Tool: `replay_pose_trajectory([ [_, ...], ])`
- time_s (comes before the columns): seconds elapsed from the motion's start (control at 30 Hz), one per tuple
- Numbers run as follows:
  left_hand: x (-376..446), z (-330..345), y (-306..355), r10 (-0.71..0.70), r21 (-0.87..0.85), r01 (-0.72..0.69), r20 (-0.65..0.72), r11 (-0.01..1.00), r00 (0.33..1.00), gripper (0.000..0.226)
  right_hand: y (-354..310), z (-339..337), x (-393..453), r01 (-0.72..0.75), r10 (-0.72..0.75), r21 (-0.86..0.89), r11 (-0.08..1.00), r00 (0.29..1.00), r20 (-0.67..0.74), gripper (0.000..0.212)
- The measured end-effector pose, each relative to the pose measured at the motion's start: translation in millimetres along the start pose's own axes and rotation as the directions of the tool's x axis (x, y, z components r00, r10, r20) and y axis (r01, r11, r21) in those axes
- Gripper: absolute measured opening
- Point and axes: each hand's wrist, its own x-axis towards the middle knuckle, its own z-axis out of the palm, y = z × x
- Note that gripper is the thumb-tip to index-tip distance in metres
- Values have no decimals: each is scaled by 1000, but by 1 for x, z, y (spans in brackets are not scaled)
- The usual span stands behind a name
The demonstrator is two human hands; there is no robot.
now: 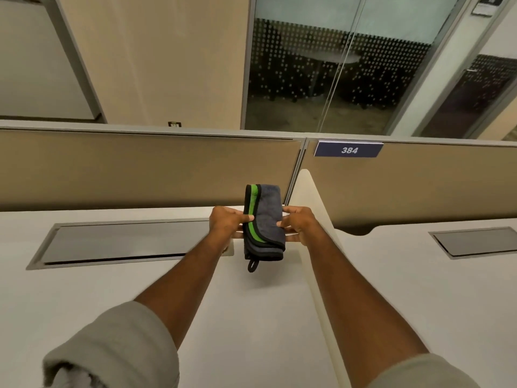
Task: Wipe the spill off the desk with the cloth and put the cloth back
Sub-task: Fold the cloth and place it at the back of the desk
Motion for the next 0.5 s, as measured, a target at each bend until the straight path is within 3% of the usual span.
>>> replay_pose_trajectory([
  [0.17,50,18,-25,-70,18,71,-50,997,996,29,16,11,66,-28,13,-159,987,995,-96,39],
  [0.37,74,29,-51,-124,126,143,-147,982,981,27,44,25,101,1,-101,-392,920,967,-233,42],
  [0.5,76,32,-55,-73,306,132,-197,943,978,41,50,27,105,11,-175,-477,879,938,-301,25],
])
